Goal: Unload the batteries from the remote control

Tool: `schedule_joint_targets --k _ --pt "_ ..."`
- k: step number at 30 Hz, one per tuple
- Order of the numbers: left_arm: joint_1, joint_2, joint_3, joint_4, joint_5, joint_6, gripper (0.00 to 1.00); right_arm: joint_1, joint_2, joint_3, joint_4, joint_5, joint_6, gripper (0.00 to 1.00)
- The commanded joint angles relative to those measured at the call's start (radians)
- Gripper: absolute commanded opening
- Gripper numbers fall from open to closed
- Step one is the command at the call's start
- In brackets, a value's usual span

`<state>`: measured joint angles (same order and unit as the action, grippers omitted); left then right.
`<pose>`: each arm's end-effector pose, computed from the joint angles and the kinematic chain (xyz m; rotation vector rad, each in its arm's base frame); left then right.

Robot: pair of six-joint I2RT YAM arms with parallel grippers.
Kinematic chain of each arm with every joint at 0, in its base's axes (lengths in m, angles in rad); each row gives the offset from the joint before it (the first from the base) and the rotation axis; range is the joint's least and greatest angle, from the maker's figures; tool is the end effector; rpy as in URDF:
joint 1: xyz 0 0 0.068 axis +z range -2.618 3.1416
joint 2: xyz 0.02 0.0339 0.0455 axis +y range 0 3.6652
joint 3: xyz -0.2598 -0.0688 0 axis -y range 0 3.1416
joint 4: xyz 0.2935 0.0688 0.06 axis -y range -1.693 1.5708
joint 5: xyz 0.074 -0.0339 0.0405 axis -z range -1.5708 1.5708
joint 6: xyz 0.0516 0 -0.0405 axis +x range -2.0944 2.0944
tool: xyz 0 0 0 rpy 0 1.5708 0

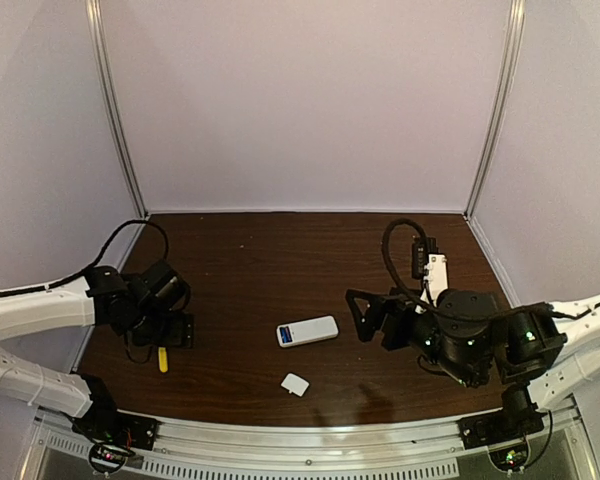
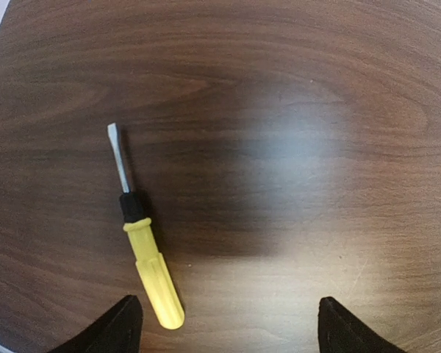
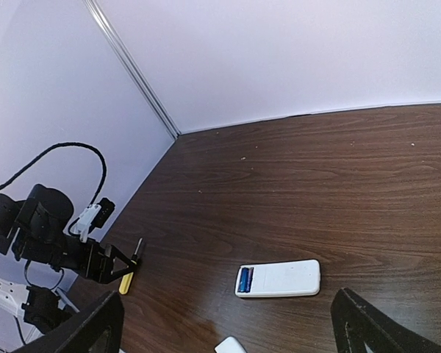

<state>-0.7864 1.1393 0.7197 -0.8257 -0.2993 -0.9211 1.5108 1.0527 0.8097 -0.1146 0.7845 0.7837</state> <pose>0.1826 -0.1614 0.1679 -0.2488 2.6935 -0.0667 0.0540 0.2915 0.2881 -0.1601 1.9011 0.8482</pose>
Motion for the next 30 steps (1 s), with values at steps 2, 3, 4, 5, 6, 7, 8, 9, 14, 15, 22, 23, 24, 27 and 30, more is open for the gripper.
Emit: schedule_joint_targets --k 2,3,4,5,6,7,8,9,14,15,22,23,24,27,30 --pt "0.006 -0.025 -0.017 -0.078 -0.061 -0.113 0.81 0.004 0.029 0.030 -0.038 0.029 0.009 1.00" --pt "0.006 -0.028 -0.026 -0.079 -0.074 -0.136 0.78 0.005 0.036 0.037 -0.045 0.029 0.011 1.00" --pt "0.007 -0.031 -0.035 -0.080 -0.089 -0.156 0.77 0.004 0.040 0.041 -0.049 0.029 0.011 1.00" --pt "0.008 -0.033 -0.041 -0.084 -0.104 -0.178 0.77 0.005 0.043 0.043 -0.052 0.031 0.011 1.00" --pt "0.010 -0.035 -0.045 -0.081 -0.114 -0.192 0.77 0.004 0.044 0.043 -0.052 0.034 0.011 1.00" --pt "0.014 -0.033 -0.050 -0.069 -0.115 -0.189 0.77 0.004 0.042 0.041 -0.052 0.035 0.012 1.00" --pt "0.021 -0.029 -0.053 -0.063 -0.116 -0.186 0.77 0.005 0.040 0.040 -0.050 0.036 0.013 1.00" --pt "0.030 -0.024 -0.055 -0.057 -0.115 -0.177 0.77 0.005 0.038 0.039 -0.050 0.035 0.012 1.00" --pt "0.126 0.007 -0.101 0.038 -0.029 -0.079 0.73 0.005 0.030 0.032 -0.038 0.029 0.010 1.00" --pt "0.142 0.012 -0.106 0.060 -0.017 -0.065 0.72 0.005 0.029 0.030 -0.035 0.027 0.007 1.00" --pt "0.216 0.099 -0.100 0.167 0.019 0.021 0.63 0.005 0.026 0.031 -0.034 0.018 -0.001 1.00" --pt "0.232 0.111 -0.101 0.179 0.020 0.032 0.61 0.005 0.024 0.030 -0.034 0.016 -0.001 1.00" --pt "0.245 0.122 -0.104 0.189 0.026 0.040 0.59 0.005 0.021 0.027 -0.033 0.015 -0.002 1.00" --pt "0.272 0.153 -0.110 0.217 0.040 0.055 0.57 0.003 0.015 0.023 -0.027 0.013 -0.006 1.00" --pt "0.276 0.172 -0.105 0.221 0.033 0.060 0.56 0.005 0.011 0.021 -0.022 0.008 -0.010 1.00"
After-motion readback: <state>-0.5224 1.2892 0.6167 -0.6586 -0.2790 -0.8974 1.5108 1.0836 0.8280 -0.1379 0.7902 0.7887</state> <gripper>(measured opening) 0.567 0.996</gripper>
